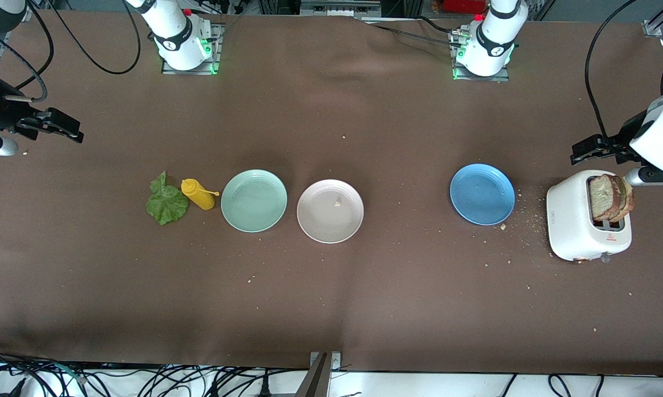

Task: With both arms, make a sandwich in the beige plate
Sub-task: 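Move the right gripper toward the mustard while the left gripper reaches the toaster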

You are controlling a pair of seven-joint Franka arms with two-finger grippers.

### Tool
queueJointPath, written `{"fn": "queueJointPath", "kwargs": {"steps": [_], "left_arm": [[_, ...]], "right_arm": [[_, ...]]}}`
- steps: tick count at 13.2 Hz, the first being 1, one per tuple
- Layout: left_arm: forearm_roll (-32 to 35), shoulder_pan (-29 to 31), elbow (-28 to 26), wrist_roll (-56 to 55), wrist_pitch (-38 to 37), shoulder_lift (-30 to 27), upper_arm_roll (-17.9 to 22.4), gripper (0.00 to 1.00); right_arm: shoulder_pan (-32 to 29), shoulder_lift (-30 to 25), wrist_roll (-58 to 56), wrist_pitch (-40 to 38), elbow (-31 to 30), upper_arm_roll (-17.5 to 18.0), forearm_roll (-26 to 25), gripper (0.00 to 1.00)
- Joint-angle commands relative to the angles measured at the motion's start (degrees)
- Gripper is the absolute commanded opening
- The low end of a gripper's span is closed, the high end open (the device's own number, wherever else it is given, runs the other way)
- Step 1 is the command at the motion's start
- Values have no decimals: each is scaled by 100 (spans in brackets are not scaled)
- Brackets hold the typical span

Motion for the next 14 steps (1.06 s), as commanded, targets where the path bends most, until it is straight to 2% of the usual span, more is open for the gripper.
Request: {"fn": "queueJointPath", "kwargs": {"steps": [1, 10, 14], "left_arm": [[-176, 13, -60, 108, 53, -27, 4, 100], [-176, 22, -157, 108, 141, -36, 4, 100], [-176, 22, -175, 108, 150, -36, 4, 100]], "right_arm": [[-11, 50, -42, -92, 120, -2, 29, 100], [-20, 58, -51, -101, 102, -11, 38, 100], [-38, 304, -400, -215, 76, -20, 29, 100]]}}
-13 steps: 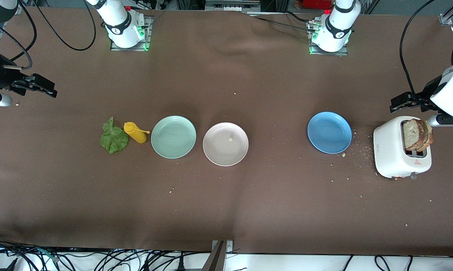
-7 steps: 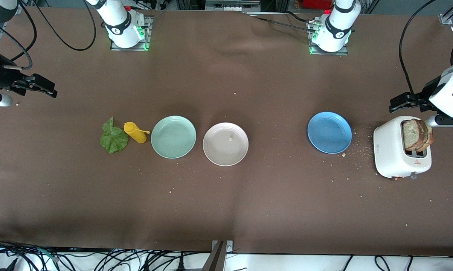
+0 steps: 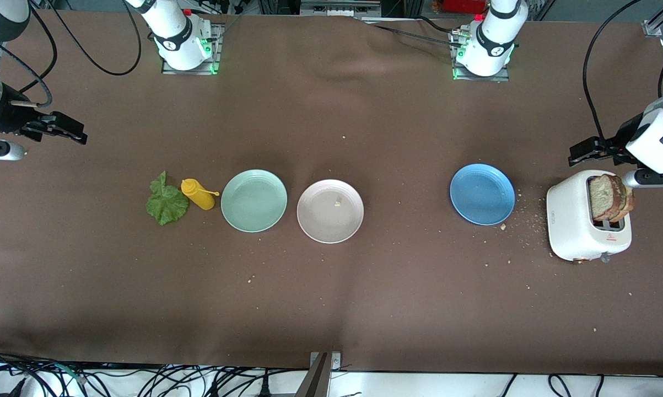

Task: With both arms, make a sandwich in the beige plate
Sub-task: 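Move the right gripper toward the mustard while the left gripper reaches the toaster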

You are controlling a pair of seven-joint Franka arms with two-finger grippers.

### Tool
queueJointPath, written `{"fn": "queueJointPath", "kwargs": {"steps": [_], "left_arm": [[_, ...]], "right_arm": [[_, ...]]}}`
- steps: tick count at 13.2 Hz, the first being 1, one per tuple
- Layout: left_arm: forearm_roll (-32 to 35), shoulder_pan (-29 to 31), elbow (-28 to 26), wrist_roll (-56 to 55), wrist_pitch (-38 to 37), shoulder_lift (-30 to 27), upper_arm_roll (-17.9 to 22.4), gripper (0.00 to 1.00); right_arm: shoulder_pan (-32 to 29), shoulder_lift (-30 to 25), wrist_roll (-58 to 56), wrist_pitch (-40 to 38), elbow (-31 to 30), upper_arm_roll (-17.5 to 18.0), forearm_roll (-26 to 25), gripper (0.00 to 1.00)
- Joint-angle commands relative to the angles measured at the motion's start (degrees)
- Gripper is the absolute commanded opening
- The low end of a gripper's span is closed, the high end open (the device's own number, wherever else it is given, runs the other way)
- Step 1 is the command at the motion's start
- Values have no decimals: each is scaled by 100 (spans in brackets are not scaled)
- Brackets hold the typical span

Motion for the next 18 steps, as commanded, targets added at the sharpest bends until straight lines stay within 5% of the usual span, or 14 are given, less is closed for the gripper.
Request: {"fn": "queueJointPath", "kwargs": {"steps": [1, 5, 11, 18], "left_arm": [[-175, 22, -92, 108, 78, -56, 4, 100], [-123, 66, -259, 160, 183, -74, 12, 100], [-96, 970, -988, 1739, 843, -197, 4, 100], [-123, 1516, -1613, 2841, 1502, 14, 12, 100]], "right_arm": [[-62, 175, -682, -93, 74, -24, 38, 100], [-106, 377, -1808, 186, -22, -321, 352, 100], [-115, 929, -5486, 469, -576, -1306, 2476, 100], [-150, 1739, -8494, 258, -568, -1351, 3771, 100]]}}
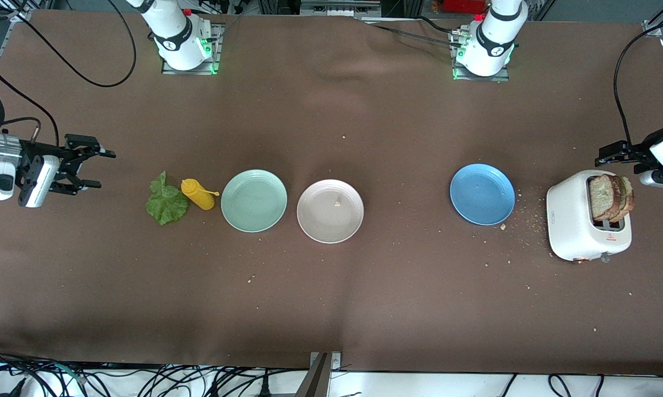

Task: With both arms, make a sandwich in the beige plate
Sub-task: 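Grasp the yellow mustard with the right gripper while the left gripper grasps toast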

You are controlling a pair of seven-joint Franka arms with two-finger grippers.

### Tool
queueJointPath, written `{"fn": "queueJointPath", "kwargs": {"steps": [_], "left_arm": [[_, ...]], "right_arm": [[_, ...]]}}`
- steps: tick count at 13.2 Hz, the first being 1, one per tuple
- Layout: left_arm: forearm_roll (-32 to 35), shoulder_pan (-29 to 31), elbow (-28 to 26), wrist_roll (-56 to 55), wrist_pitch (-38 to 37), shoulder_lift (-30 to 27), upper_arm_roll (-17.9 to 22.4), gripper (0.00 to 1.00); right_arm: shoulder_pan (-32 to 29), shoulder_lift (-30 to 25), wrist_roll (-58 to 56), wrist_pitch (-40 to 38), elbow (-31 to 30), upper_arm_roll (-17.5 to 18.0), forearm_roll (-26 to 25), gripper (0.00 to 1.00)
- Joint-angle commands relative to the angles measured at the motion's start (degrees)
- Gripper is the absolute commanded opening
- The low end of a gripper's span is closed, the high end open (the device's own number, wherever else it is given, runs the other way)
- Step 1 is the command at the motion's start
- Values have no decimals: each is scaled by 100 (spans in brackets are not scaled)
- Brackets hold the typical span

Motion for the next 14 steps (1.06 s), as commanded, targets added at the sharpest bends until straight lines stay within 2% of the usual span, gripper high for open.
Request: {"fn": "queueJointPath", "kwargs": {"steps": [1, 2, 5, 10, 12, 14], "left_arm": [[-123, 129, -41, 270, 93, 62, -42, 100], [-123, 129, -32, 270, 110, 132, -42, 100], [-132, 120, 38, 261, 259, 352, -42, 100], [-158, 68, 214, 191, 347, 642, -50, 98], [-158, 67, 293, 191, 347, 765, -50, 86], [-158, 59, 293, 208, 347, 774, -50, 67]], "right_arm": [[-80, 328, -1346, -81, 39, 9, 508, 100], [-80, 486, -1952, -64, 31, 17, 561, 100], [-72, 1013, -3676, -64, 31, 26, 1167, 100], [-54, 1734, -5233, -204, 30, 61, 1931, 100], [-37, 1962, -5683, -326, 39, 70, 2213, 100], [-45, 2182, -6095, -485, 48, 262, 2380, 99]]}}
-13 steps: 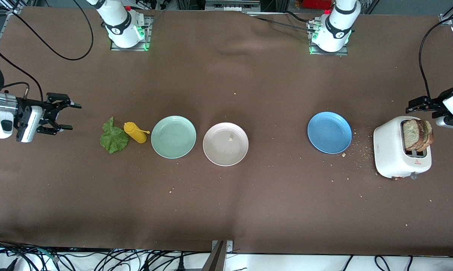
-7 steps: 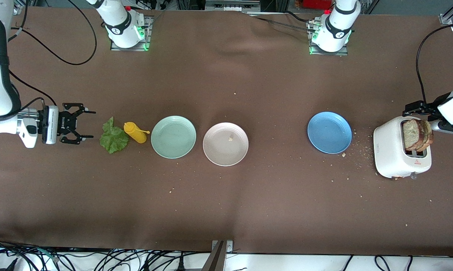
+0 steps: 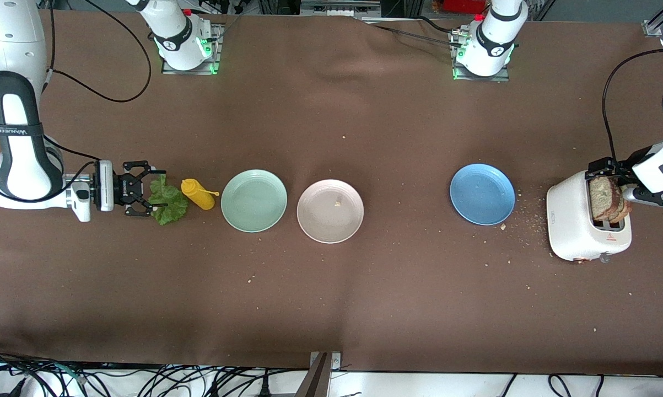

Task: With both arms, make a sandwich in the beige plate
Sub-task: 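Grasp the yellow mustard with the right gripper while the left gripper grasps toast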

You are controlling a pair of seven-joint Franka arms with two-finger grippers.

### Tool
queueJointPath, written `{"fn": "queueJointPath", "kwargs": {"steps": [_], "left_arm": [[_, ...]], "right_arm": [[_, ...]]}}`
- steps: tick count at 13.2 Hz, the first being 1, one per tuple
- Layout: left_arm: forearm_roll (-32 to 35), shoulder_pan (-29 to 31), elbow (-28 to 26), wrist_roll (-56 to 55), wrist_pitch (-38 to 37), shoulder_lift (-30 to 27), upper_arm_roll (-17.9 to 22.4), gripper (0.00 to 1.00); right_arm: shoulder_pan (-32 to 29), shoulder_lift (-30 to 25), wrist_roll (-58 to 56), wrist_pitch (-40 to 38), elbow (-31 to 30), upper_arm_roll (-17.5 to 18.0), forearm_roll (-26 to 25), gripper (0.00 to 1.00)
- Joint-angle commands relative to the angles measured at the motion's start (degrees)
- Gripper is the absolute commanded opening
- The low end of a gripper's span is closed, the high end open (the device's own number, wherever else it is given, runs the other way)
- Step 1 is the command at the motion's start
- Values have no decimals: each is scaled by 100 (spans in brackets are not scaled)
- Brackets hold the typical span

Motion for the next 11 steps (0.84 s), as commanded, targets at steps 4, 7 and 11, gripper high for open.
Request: {"fn": "queueJointPath", "kwargs": {"steps": [4, 7, 11], "left_arm": [[-132, -5, 177, 190, -21, 186, 6, 48], [-88, -5, 255, 207, -56, 238, 6, 22], [176, -5, 588, 348, -275, 273, 6, 0]], "right_arm": [[-42, 469, -1065, -250, 140, 339, 658, 99], [-50, 487, -1110, -250, 237, 348, 773, 100], [-51, 679, -1180, -347, 220, 541, 966, 100]]}}
